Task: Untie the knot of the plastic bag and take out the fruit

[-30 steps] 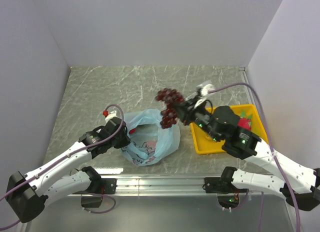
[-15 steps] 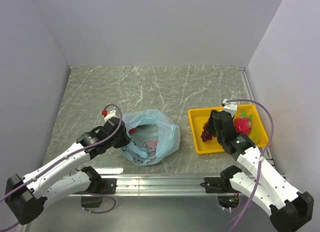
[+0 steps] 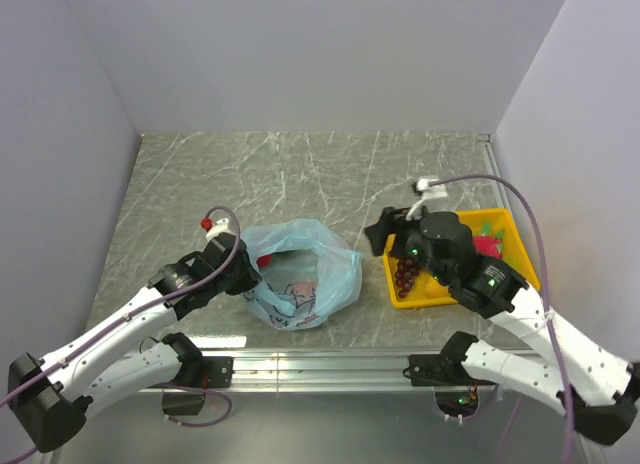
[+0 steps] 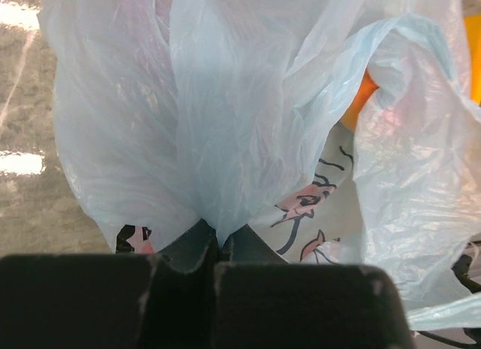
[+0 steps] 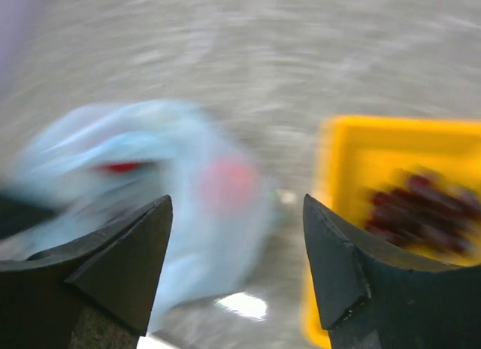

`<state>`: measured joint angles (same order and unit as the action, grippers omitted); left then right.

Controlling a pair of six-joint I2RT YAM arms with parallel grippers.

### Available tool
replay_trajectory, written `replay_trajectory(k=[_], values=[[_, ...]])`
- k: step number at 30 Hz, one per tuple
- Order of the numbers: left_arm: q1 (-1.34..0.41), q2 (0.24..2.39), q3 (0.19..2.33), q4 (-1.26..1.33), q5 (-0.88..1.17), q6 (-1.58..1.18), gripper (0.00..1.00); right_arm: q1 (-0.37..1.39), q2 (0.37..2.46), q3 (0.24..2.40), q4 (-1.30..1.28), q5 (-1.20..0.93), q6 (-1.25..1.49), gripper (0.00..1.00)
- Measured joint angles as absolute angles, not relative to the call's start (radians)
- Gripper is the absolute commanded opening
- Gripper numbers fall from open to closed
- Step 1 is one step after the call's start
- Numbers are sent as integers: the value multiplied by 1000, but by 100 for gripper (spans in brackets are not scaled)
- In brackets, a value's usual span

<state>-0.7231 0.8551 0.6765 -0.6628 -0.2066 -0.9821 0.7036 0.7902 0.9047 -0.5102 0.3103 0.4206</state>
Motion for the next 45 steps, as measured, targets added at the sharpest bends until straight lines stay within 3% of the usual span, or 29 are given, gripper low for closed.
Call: replay_trajectory(k=[4, 8, 21, 31, 38, 45], values=[[-723, 855, 703, -664, -206, -983, 1, 936, 908, 1035, -455, 255, 400, 71], [-723, 852, 725, -673, -208, -985, 0, 1050, 1081, 1106, -332, 210, 404, 67], [-723, 889, 743, -703, -223, -984, 1, 1077, 1613, 1047, -62, 96, 569, 65], [-723, 913, 754, -699, -204, -976, 0, 1004, 1766, 1097, -42, 309, 601, 90], [-723, 927, 754, -688, -178, -960, 1, 1001, 1771, 1187, -49, 453, 546, 96], [-723, 941, 754, -670, -170, -958, 0, 981, 1855, 1230, -13, 393, 476, 95]])
